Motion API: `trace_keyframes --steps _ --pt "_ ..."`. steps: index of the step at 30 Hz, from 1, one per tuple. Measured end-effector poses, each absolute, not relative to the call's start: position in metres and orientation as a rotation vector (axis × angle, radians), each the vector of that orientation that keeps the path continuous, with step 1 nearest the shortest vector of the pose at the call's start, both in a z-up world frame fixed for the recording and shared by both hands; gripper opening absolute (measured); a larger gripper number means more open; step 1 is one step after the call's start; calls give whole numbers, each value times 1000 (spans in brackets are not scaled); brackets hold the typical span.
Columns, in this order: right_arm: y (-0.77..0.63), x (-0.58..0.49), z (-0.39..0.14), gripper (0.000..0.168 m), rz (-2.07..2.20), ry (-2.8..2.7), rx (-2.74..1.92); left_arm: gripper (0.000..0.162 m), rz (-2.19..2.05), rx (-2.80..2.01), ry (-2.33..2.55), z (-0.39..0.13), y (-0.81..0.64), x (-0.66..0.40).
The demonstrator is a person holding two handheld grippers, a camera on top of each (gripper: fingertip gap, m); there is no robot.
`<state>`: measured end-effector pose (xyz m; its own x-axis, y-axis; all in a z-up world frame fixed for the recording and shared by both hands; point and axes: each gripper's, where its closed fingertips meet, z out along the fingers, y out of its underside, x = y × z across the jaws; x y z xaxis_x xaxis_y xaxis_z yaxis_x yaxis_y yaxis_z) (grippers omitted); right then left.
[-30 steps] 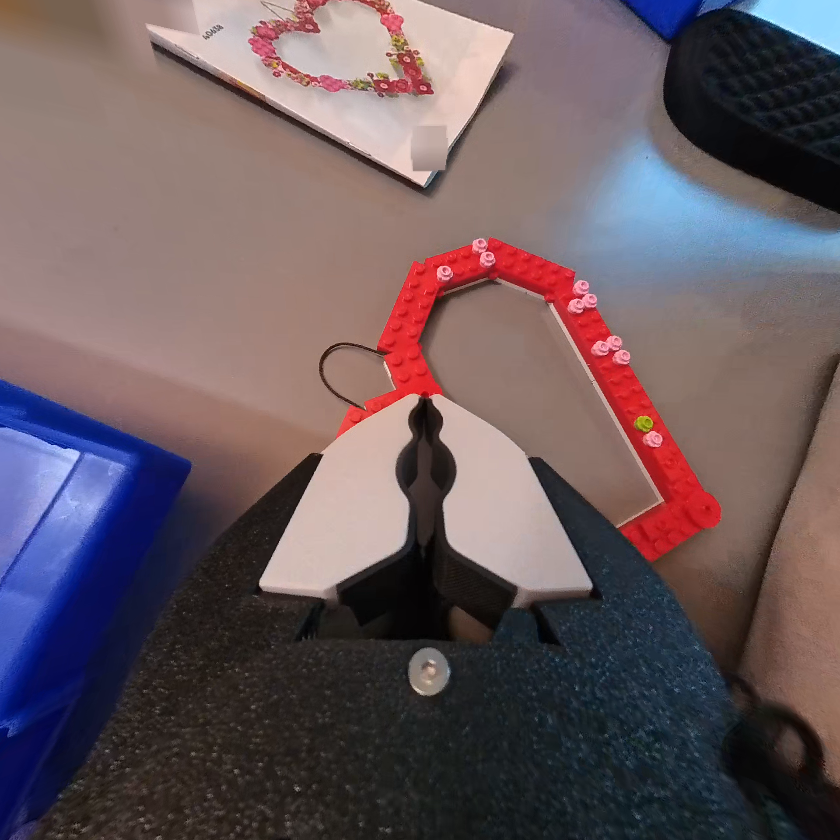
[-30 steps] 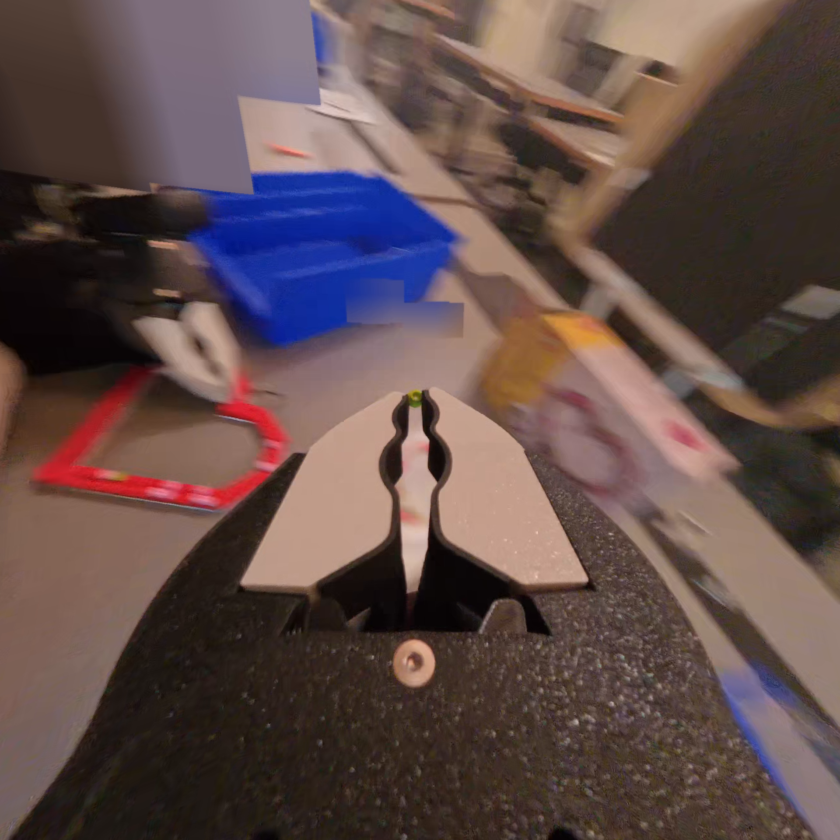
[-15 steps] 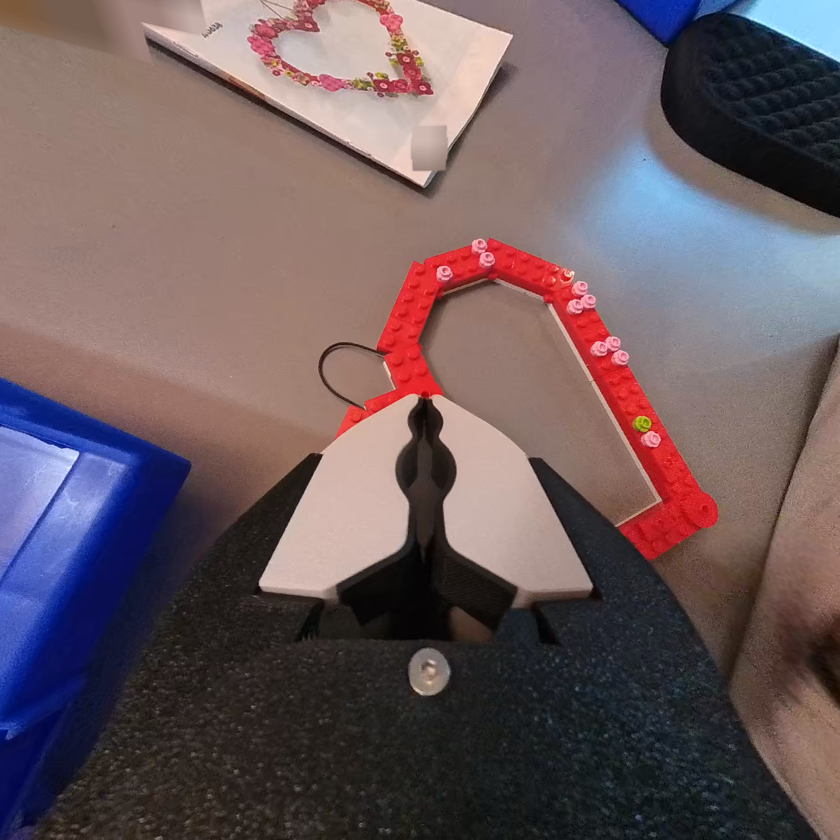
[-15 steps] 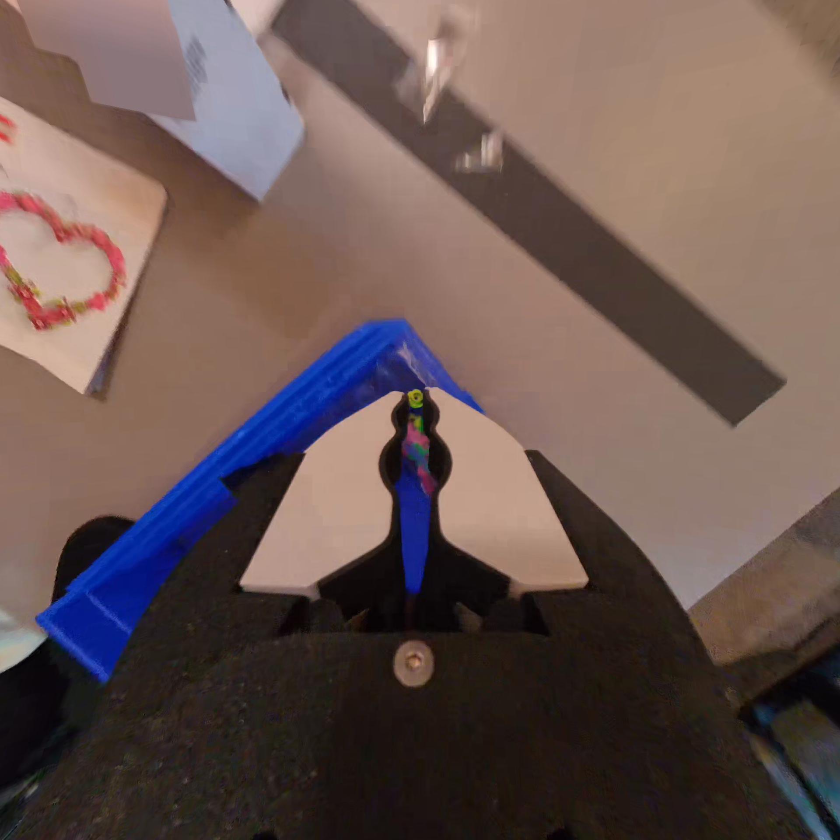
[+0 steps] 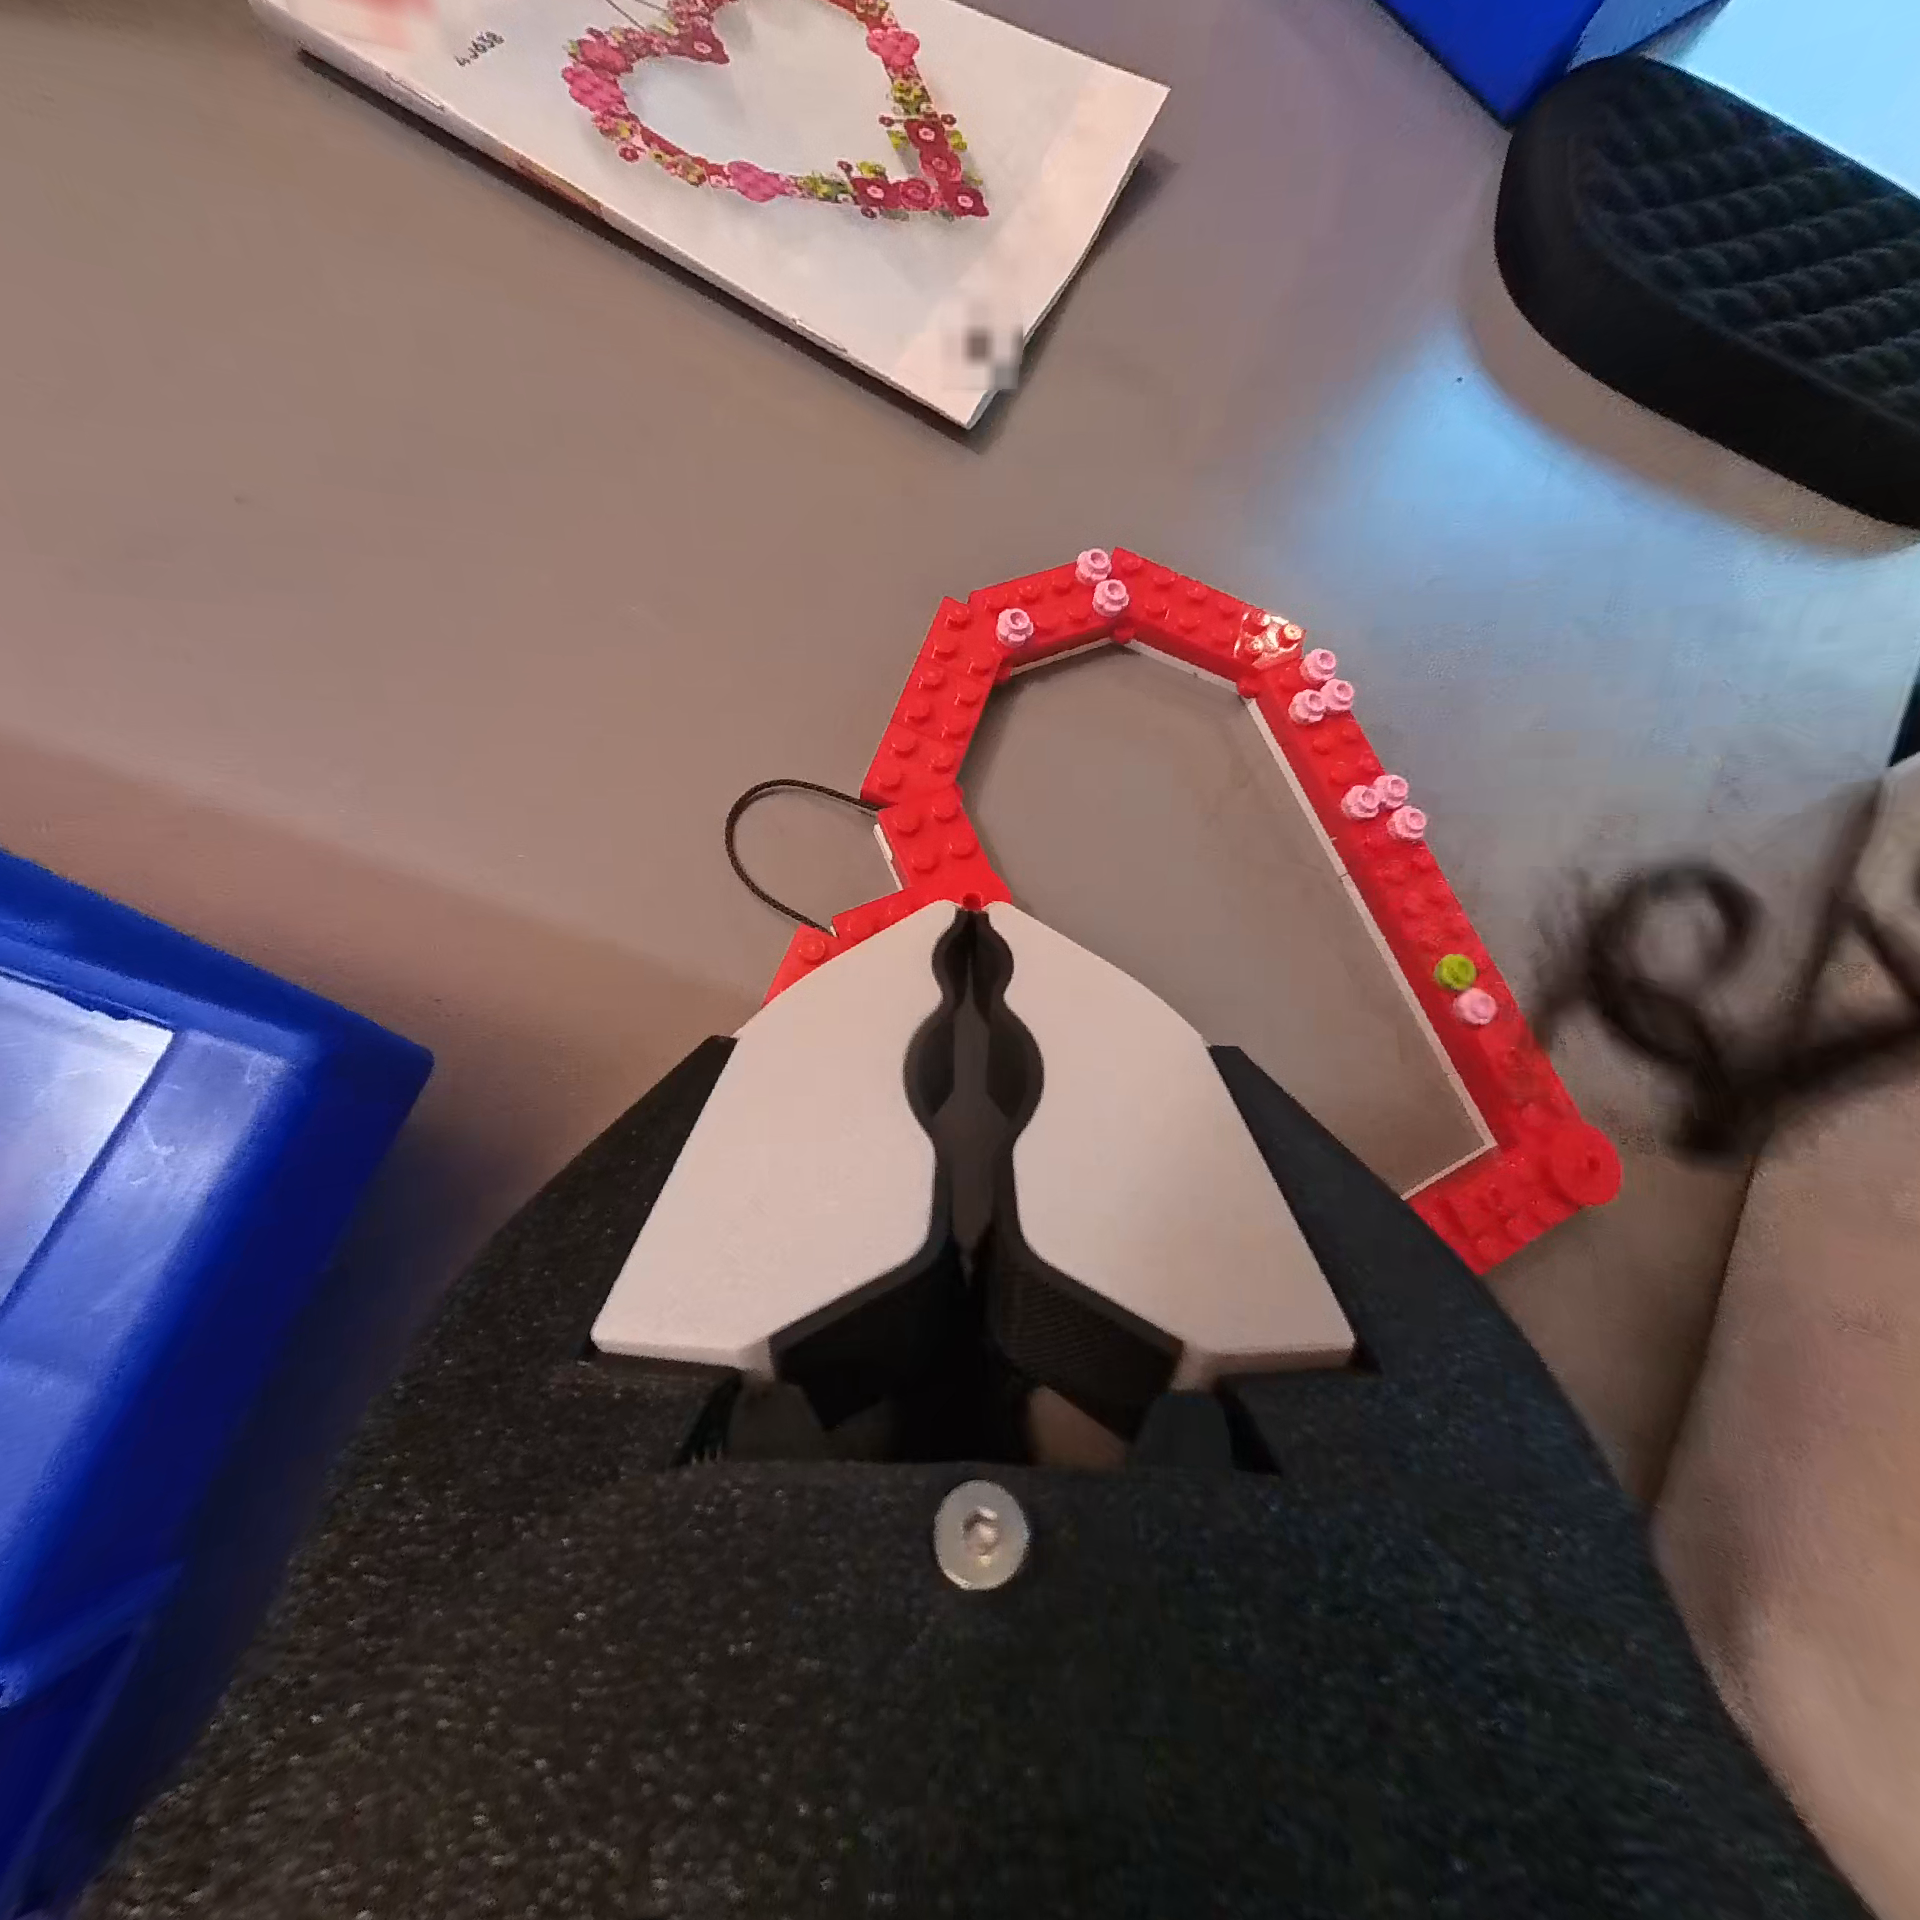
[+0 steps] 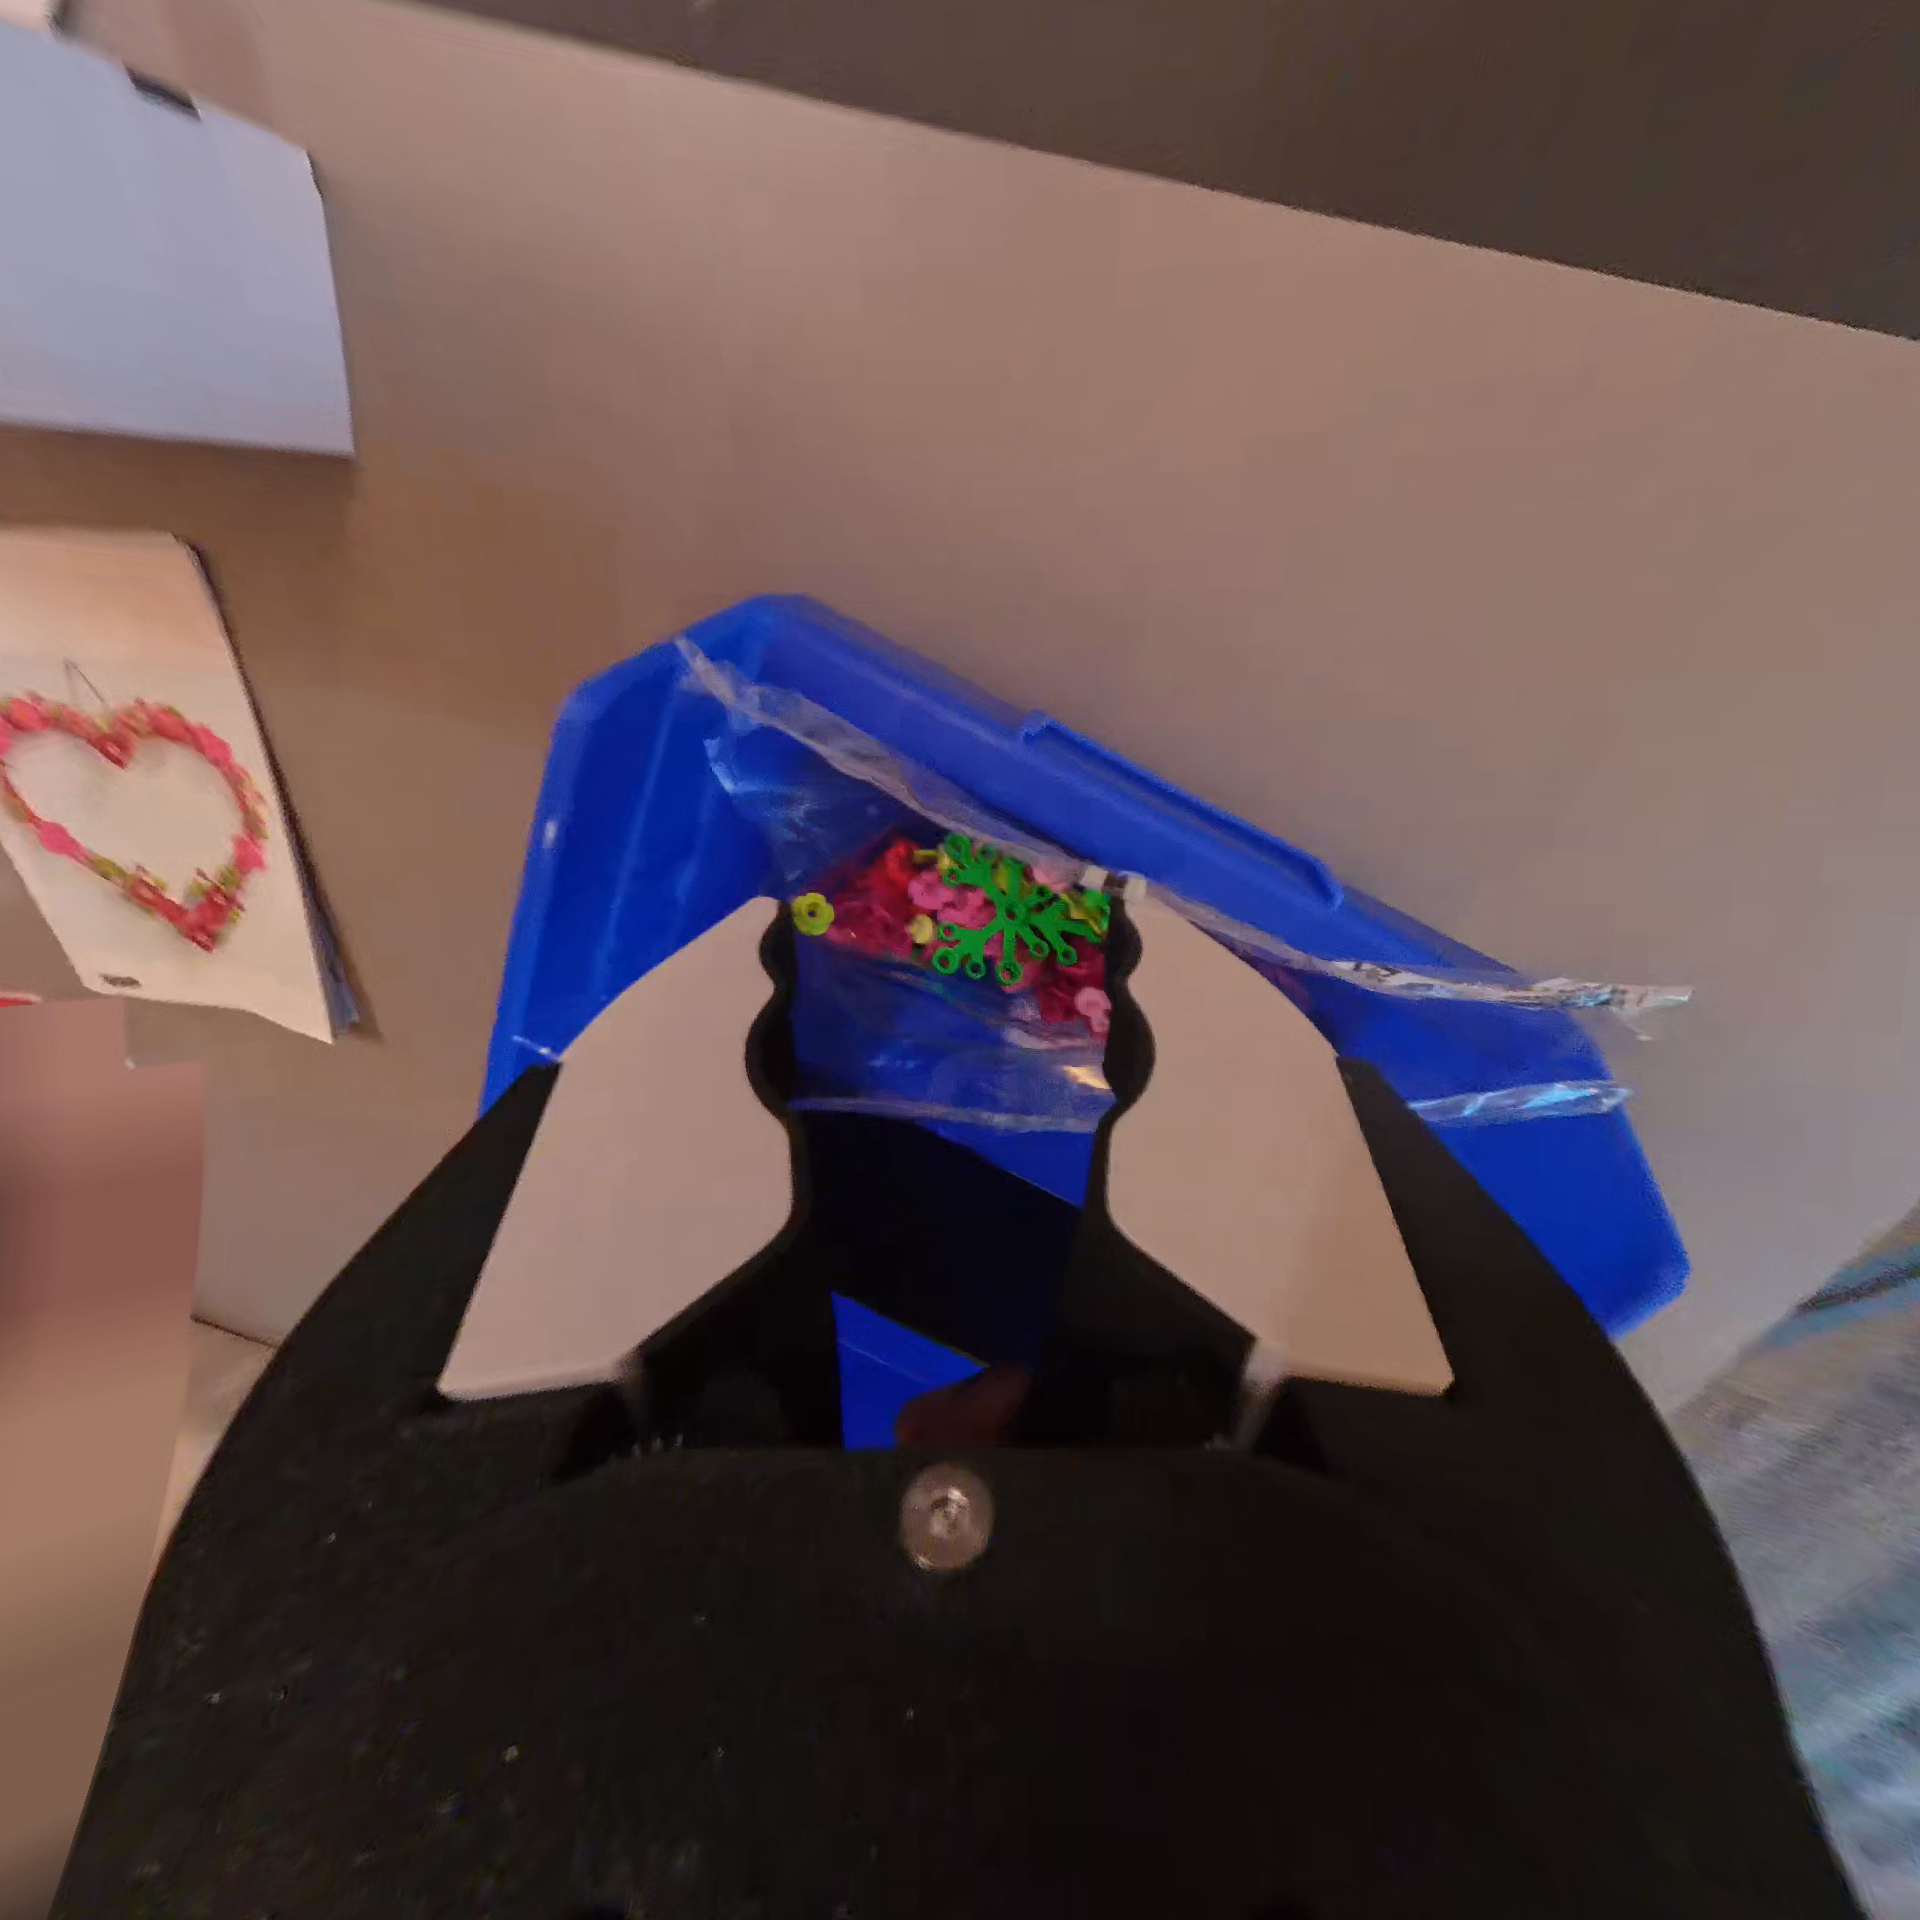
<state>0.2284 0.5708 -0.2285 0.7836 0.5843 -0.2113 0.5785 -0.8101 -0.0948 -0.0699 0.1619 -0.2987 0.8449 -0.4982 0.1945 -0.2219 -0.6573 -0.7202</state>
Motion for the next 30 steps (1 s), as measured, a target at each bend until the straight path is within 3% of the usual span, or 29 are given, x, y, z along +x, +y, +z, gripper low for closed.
trace_keyframes --steps 1,11,16,21,25,30 --pt "573 226 -228 57 390 -918 -2946 0 -495 -2293 520 -299 162 -70" --pt "584 282 -217 44 -451 -1195 -2918 1 -501 -2293 522 -299 162 -69" --pt "579 306 -198 50 -723 -1149 -3004 1 -483 -2289 533 -299 161 -69" --pt "577 314 -193 53 -749 -1063 -3067 2 -476 -2285 541 -299 161 -69" --pt "575 336 -197 66 -771 -892 -3193 3 -472 -2284 546 -299 161 -69" --pt "581 352 -200 68 -598 -658 -3270 3 -471 -2282 549 -299 161 -68"
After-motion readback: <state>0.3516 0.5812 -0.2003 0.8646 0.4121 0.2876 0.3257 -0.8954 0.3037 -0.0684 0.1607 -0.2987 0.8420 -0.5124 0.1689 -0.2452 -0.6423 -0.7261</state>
